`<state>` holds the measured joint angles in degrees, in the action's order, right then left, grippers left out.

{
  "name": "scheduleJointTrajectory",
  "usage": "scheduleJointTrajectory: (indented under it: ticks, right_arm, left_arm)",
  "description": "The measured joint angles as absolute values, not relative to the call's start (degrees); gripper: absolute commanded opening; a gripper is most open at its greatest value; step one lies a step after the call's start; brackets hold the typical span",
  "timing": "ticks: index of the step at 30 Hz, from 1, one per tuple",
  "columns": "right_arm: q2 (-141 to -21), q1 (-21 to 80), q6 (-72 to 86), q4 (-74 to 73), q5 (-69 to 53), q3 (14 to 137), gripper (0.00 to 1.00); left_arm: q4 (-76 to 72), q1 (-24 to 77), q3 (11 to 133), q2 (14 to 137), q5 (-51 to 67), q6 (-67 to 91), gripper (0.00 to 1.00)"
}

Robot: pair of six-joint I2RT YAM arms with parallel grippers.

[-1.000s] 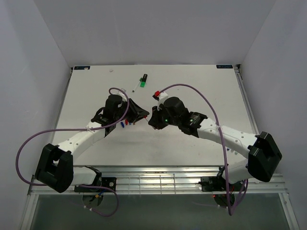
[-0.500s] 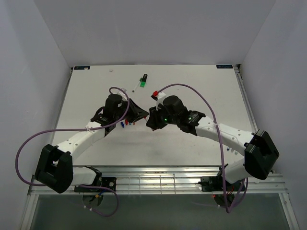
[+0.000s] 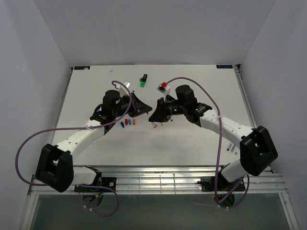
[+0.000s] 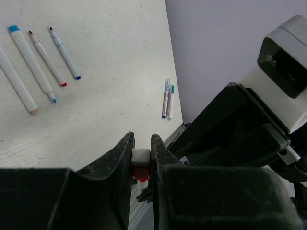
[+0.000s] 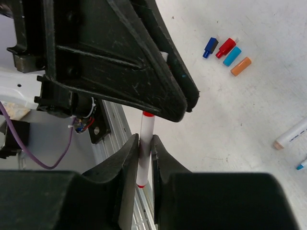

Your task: Open the pen caps

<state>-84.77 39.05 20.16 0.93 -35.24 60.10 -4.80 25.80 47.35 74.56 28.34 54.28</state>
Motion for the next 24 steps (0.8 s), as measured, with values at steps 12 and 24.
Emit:
scheduleJointTrajectory:
  ticks: [12, 24]
  right_arm:
    - [-88.62, 37.32, 31.27, 16.95, -42.57, 55.48, 0.08]
    - [-90.63, 55.59, 14.9, -3.49, 10.5, 65.56, 0.08]
  left_arm:
    - [-5.13, 24.47, 47.37, 74.85, 29.5, 53.01, 0.0]
    - [17.56, 25.17, 58.08, 81.36, 10.55, 56.8, 0.0]
